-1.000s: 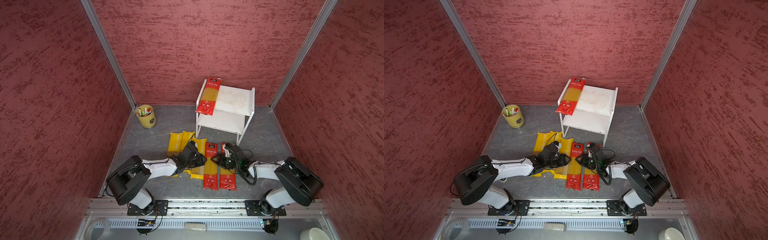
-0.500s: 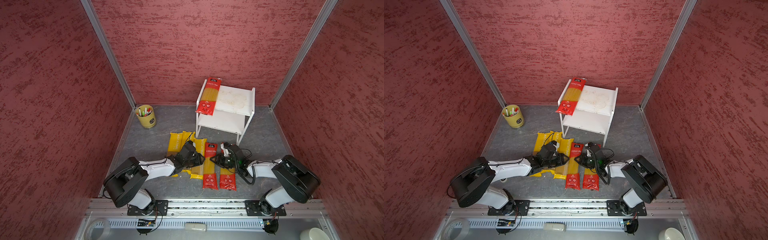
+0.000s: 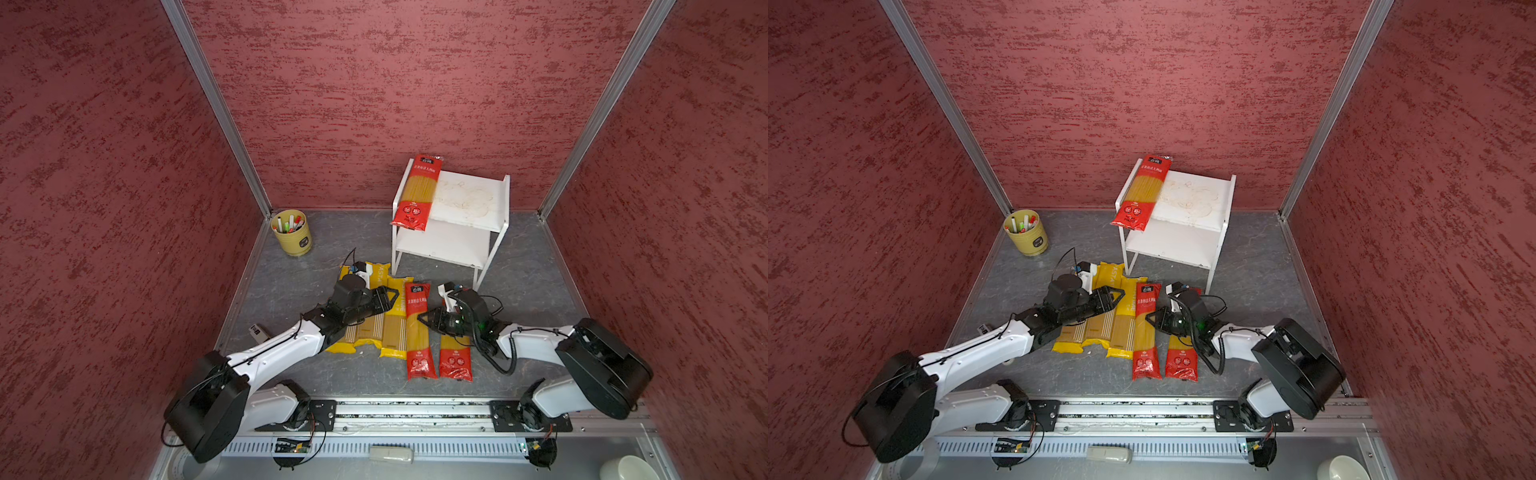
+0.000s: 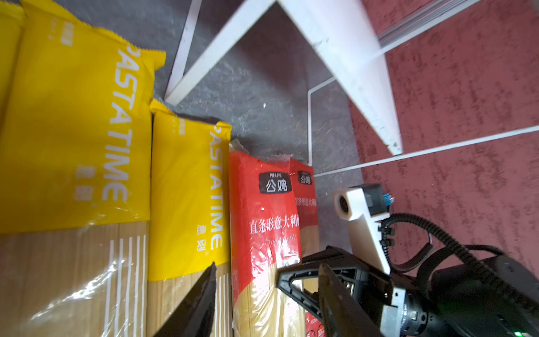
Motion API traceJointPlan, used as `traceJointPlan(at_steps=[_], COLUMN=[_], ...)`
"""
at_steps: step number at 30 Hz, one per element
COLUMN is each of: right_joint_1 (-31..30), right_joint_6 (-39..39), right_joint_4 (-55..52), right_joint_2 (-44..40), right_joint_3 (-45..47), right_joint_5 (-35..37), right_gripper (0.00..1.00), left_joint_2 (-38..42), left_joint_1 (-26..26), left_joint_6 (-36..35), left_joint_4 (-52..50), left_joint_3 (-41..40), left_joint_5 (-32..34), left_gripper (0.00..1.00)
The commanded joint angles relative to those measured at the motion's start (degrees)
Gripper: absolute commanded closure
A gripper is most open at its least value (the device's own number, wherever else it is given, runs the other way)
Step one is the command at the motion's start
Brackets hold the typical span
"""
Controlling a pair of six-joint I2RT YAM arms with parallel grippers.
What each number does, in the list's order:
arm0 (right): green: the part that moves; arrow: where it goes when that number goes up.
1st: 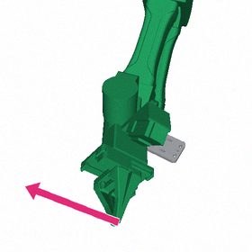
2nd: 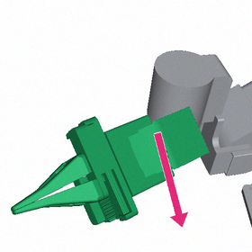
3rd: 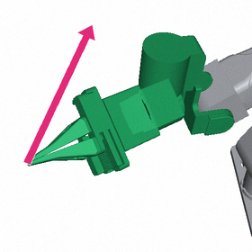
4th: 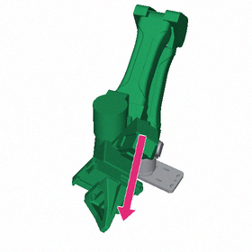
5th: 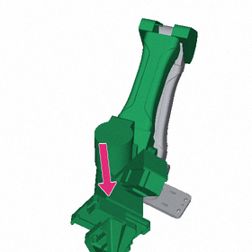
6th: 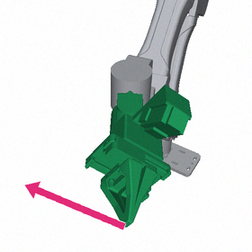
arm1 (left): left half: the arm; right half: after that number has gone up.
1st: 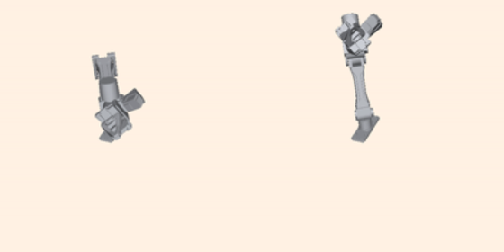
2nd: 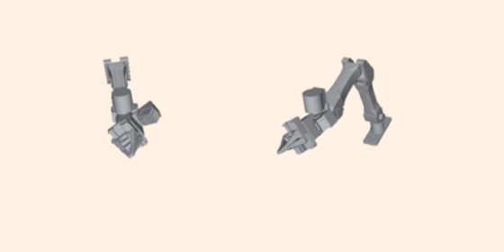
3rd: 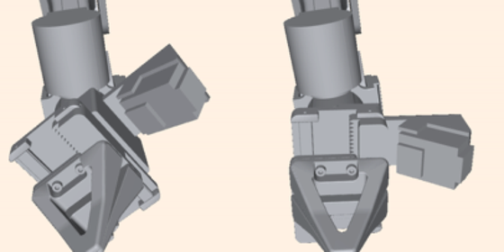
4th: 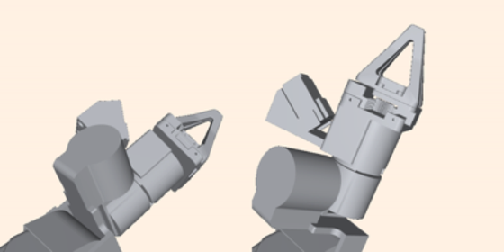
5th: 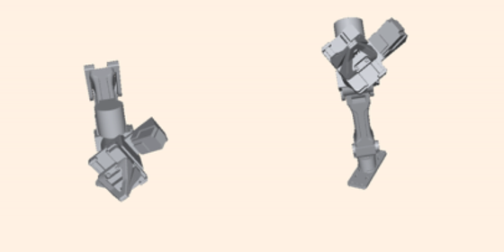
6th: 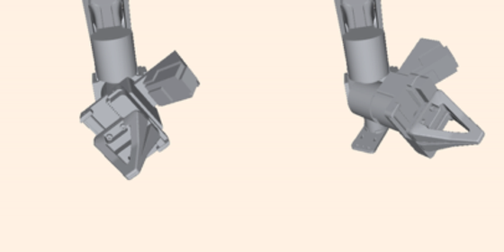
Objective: Arrange pasta packages on shelves
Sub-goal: Pick up the pasta bag from the center of the table.
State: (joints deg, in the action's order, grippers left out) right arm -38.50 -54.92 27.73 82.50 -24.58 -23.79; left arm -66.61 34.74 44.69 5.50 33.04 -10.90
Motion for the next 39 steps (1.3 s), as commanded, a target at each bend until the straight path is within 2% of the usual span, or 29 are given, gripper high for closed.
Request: traceJointPlan(at_steps=[1, 9, 14, 20, 26, 34, 39], right_joint_1=[-1.5, -6.1, -8.8, -9.5, -9.7, -9.7, -9.8], right_joint_6=[3.1, 8.1, 11.9, 13.6, 15.6, 16.1, 15.3], right_joint_4=[5.2, 10.3, 15.9, 21.7, 22.5, 23.1, 25.2], right_joint_2=[-3.9, -8.1, -10.3, -10.2, -10.9, -11.8, -12.0], right_joint_3=[-3.3, -4.3, -5.5, -8.2, -11.3, -12.6, -12.4], right_joint_5=[-0.5, 1.4, 4.0, 3.7, 2.3, -0.3, -1.7], right_gripper=[0.94, 0.99, 1.0, 1.0, 1.0, 1.0, 1.0], left_joint_2=[4.4, 10.4, 12.3, 13.2, 12.4, 8.9, 6.8], left_joint_1=[-2.3, -8.6, -9.3, -9.3, -9.2, -8.7, -8.2], left_joint_6=[-2.6, -1.4, -0.9, -3.4, -5.8, -6.6, -5.3], left_joint_4=[-2.4, 0.4, 3.9, 2.5, 5.4, 9.1, 13.0], left_joint_3=[-1.1, -1.7, -1.2, 1.1, 2.1, 4.6, 5.9], left_joint_5=[-1.4, -10.7, -13.7, -15.2, -17.6, -20.9, -23.1], left_gripper=[0.4, 0.3, 0.24, 0.19, 0.19, 0.25, 0.35])
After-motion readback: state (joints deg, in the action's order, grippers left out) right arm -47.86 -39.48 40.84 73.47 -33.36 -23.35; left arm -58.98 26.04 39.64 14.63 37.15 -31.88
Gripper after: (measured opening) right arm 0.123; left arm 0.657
